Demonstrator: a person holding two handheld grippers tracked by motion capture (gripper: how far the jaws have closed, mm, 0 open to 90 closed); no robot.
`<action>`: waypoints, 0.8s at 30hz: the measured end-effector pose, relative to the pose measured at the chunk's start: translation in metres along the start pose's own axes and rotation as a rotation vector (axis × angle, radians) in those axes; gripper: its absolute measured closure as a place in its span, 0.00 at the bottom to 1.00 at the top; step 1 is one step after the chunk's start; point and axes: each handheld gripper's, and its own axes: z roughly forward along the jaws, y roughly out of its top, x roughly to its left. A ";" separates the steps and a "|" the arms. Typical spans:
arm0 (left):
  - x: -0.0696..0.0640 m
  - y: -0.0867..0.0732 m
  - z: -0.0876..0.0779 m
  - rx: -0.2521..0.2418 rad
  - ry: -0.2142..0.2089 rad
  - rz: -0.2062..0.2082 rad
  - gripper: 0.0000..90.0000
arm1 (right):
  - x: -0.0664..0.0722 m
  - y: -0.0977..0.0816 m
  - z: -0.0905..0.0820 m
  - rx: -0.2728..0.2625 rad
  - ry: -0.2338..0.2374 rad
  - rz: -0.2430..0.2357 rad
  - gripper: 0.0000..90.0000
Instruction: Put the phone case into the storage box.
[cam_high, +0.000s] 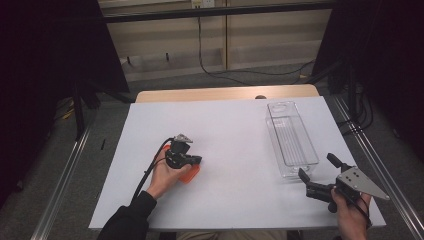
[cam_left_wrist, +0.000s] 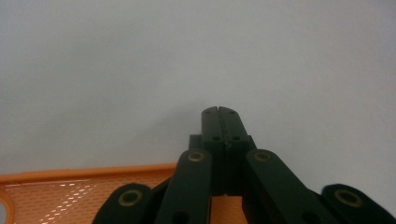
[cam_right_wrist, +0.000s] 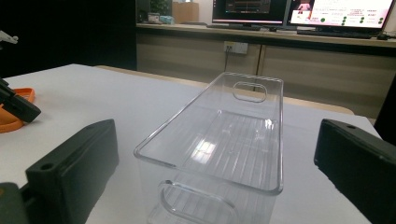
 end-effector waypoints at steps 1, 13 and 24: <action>0.000 -0.001 0.000 -0.002 0.000 -0.001 1.00 | 0.000 0.000 0.000 0.003 0.000 0.000 0.00; -0.010 -0.010 -0.004 0.011 -0.026 0.018 1.00 | 0.000 0.000 0.000 -0.001 0.003 0.000 0.00; -0.012 -0.026 -0.016 0.007 -0.057 0.004 1.00 | 0.000 0.000 0.000 -0.005 0.005 -0.002 0.00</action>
